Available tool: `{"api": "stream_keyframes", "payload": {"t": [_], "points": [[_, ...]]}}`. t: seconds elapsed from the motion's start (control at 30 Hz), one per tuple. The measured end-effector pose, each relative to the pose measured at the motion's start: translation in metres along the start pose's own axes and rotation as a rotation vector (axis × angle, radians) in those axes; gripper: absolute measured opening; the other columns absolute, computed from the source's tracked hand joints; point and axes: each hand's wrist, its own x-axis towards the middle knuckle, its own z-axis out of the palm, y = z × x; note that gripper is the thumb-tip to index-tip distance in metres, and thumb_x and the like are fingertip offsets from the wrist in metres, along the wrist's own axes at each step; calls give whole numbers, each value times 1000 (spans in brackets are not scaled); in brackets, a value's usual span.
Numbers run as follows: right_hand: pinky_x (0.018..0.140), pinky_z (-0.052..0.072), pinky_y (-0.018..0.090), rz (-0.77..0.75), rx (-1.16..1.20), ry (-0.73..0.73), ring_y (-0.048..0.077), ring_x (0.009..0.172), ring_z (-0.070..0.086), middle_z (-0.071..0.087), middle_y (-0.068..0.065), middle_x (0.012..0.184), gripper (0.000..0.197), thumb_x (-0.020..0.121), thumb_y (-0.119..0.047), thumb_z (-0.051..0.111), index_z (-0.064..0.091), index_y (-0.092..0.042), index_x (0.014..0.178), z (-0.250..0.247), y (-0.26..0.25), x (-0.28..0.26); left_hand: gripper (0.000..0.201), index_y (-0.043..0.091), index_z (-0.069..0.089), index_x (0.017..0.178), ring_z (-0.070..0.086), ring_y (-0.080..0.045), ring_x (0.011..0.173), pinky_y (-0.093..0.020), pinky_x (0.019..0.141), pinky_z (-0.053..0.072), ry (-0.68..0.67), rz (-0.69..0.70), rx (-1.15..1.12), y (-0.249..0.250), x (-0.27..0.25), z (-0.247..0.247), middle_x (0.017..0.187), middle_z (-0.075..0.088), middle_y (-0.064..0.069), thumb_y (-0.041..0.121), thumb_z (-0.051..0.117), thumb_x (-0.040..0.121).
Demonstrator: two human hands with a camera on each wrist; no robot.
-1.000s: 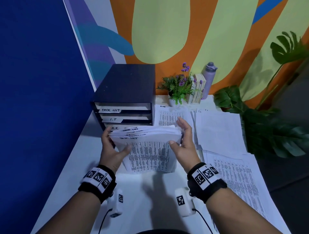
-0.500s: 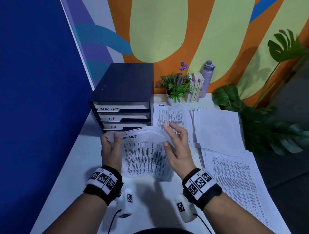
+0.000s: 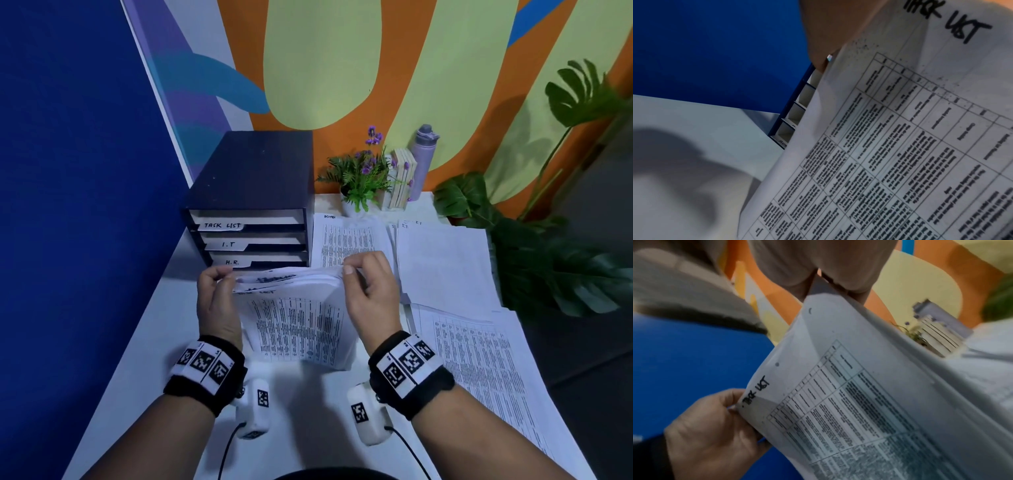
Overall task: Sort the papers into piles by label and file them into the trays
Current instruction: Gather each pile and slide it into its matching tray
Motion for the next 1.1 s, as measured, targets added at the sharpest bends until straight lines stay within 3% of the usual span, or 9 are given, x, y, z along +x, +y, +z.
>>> {"api": "stream_keyframes", "payload": {"t": [0.17, 0.27, 0.4, 0.57, 0.7, 0.8, 0.87, 0.97, 1.1], "points": [[87, 36, 7, 35, 30, -27, -11, 102, 50, 58, 2, 106, 21, 95, -16, 41, 59, -12, 105, -7, 2, -9, 11, 26, 56, 96, 51, -3, 86, -21, 79, 38, -42, 13, 41, -2, -1, -3, 95, 56, 14, 25, 45, 97], [93, 42, 17, -226, -193, -281, 7, 123, 47, 51, 1, 132, 47, 98, -36, 35, 47, -14, 138, -15, 5, -20, 18, 15, 52, 105, 50, 16, 84, -7, 77, 36, -62, 71, 113, -3, -1, -1, 100, 55, 16, 27, 37, 104], [91, 50, 28, -321, -300, -352, 17, 125, 49, 48, 4, 136, 51, 94, -34, 47, 47, -11, 140, -15, 13, -24, 26, 12, 51, 108, 50, 13, 85, -18, 80, 36, -49, 91, 142, 0, -1, 2, 98, 54, 17, 31, 34, 104], [80, 44, 9, -82, -11, -221, 2, 91, 59, 62, -2, 101, 33, 90, 2, 57, 64, -20, 113, -15, 18, -16, 46, 26, 41, 117, 55, 11, 93, -10, 83, 44, -273, 114, 9, 0, 6, -3, 108, 54, 5, 43, 64, 80], [66, 42, 1, 260, 306, -254, 10, 86, 60, 62, 4, 105, 34, 90, 7, 56, 60, -23, 106, -23, 4, -12, 77, 45, 44, 117, 52, -15, 122, -39, 106, 41, -435, -33, 247, -26, 13, -23, 128, 56, 0, 30, 91, 58], [72, 43, 4, 304, 388, -203, -14, 83, 55, 59, -12, 106, 36, 89, 9, 58, 57, -22, 108, -25, 8, -11, 72, 37, 48, 118, 55, -15, 118, -44, 104, 43, -466, -27, 352, -37, 9, -27, 120, 61, 3, 24, 86, 58], [83, 47, 16, 360, 415, -186, -8, 96, 54, 59, -26, 102, 36, 88, 8, 59, 57, -22, 109, -26, 16, -10, 70, 32, 49, 117, 56, -2, 105, -32, 94, 44, -451, -97, 389, -40, 6, -25, 113, 61, 10, 6, 86, 64], [97, 45, 33, 379, 387, -200, -2, 108, 52, 57, -27, 106, 38, 85, -4, 63, 55, -26, 115, -27, 17, -11, 40, 11, 62, 104, 61, -16, 91, -32, 87, 47, -361, -190, 436, -44, 4, -21, 102, 67, -3, -2, 81, 71], [78, 47, 10, 529, 480, -200, -6, 108, 52, 47, -9, 121, 71, 74, -1, 63, 36, -24, 135, -25, 20, -12, 21, 15, 68, 94, 67, -24, 92, -45, 96, 51, -325, -182, 356, -48, 4, -21, 94, 72, -3, -2, 71, 81]]}}
